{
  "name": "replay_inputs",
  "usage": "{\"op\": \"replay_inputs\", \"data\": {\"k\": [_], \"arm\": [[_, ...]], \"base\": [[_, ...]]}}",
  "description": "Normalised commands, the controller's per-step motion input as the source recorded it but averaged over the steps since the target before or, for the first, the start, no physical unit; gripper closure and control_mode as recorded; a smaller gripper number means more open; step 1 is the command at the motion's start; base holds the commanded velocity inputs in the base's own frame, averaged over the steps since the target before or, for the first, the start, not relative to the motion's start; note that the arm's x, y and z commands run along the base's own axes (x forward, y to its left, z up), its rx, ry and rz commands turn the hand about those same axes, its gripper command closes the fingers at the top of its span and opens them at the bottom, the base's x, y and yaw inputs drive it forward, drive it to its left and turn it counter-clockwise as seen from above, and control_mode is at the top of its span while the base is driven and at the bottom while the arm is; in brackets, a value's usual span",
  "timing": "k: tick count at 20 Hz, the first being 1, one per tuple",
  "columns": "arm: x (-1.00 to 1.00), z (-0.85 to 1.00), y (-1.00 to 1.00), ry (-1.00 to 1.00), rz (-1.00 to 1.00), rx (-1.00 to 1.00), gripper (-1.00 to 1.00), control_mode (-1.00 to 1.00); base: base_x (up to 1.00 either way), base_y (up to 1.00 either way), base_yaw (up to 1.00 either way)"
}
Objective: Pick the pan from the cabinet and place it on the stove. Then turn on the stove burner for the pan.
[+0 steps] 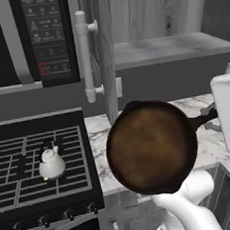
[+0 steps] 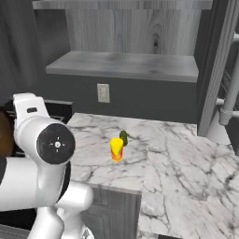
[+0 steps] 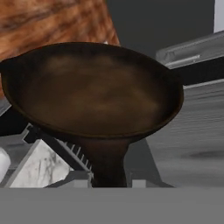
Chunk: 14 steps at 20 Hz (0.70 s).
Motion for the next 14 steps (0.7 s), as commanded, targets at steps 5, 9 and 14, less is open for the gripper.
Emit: {"op": "replay_inputs", "data": {"k": [5, 9, 14], "arm": [[0.00, -0.04, 0.81, 0.02, -0.07, 0.00, 1.00, -1.00], [-0.25, -0.04, 0.65, 0.00, -0.04, 0.00, 1.00, -1.00], [-0.26, -0.03, 0.62, 0.01, -0.04, 0.00, 1.00, -1.00]], "base": [[0.00, 0.00, 0.00], [0.00, 0.00, 0.00], [0.00, 0.00, 0.00]]}}
